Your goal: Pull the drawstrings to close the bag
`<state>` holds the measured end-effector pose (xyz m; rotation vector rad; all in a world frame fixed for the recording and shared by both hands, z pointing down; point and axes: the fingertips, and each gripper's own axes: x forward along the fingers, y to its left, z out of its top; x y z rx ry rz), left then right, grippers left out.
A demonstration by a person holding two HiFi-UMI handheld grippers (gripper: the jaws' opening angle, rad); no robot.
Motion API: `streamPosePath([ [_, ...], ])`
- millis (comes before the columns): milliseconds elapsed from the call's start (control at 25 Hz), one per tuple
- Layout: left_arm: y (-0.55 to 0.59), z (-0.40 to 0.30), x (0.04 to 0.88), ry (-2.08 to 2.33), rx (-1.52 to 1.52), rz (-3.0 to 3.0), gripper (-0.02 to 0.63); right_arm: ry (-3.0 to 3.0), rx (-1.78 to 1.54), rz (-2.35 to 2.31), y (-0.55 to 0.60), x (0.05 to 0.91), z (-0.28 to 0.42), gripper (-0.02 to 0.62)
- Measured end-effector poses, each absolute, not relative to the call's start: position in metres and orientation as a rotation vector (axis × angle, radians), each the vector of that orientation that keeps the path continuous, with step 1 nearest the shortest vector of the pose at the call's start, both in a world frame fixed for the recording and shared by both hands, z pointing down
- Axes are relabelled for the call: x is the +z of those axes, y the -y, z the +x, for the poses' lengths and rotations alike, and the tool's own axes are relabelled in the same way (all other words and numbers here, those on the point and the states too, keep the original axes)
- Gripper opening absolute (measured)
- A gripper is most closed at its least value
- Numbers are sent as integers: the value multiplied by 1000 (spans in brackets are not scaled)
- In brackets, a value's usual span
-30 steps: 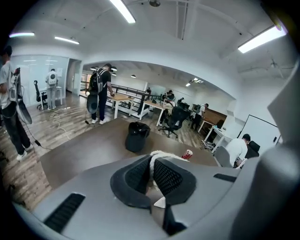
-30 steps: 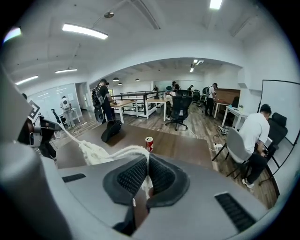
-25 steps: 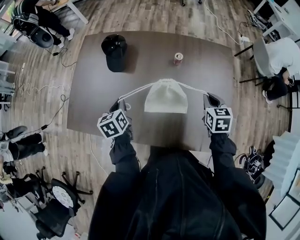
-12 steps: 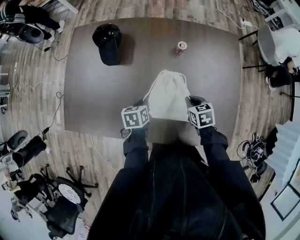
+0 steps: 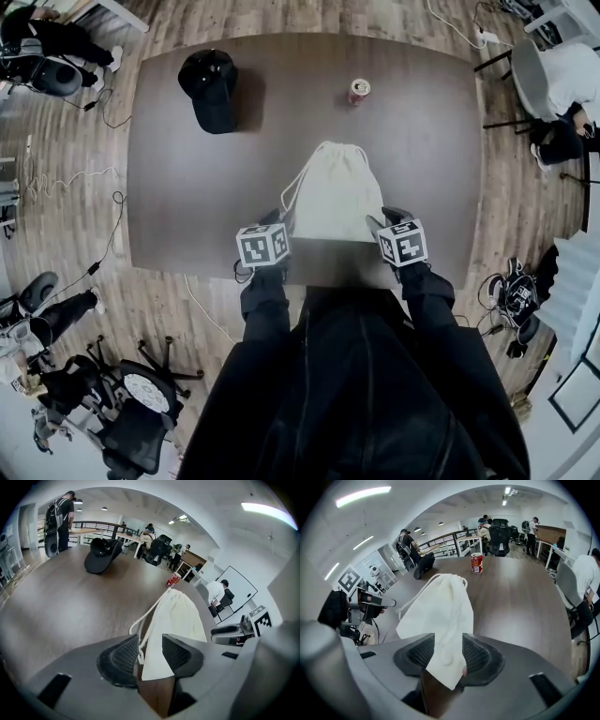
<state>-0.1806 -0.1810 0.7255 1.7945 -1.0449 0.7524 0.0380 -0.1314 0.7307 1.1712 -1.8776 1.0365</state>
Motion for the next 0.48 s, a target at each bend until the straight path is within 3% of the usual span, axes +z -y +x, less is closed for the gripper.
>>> streamPosePath([
  [320,161,-158,682,1121,667,1872,164,2037,918,1222,119,675,49,207],
  [480,161,-124,626,1207,571,1993,117,2174,763,1283,129,613,45,139],
])
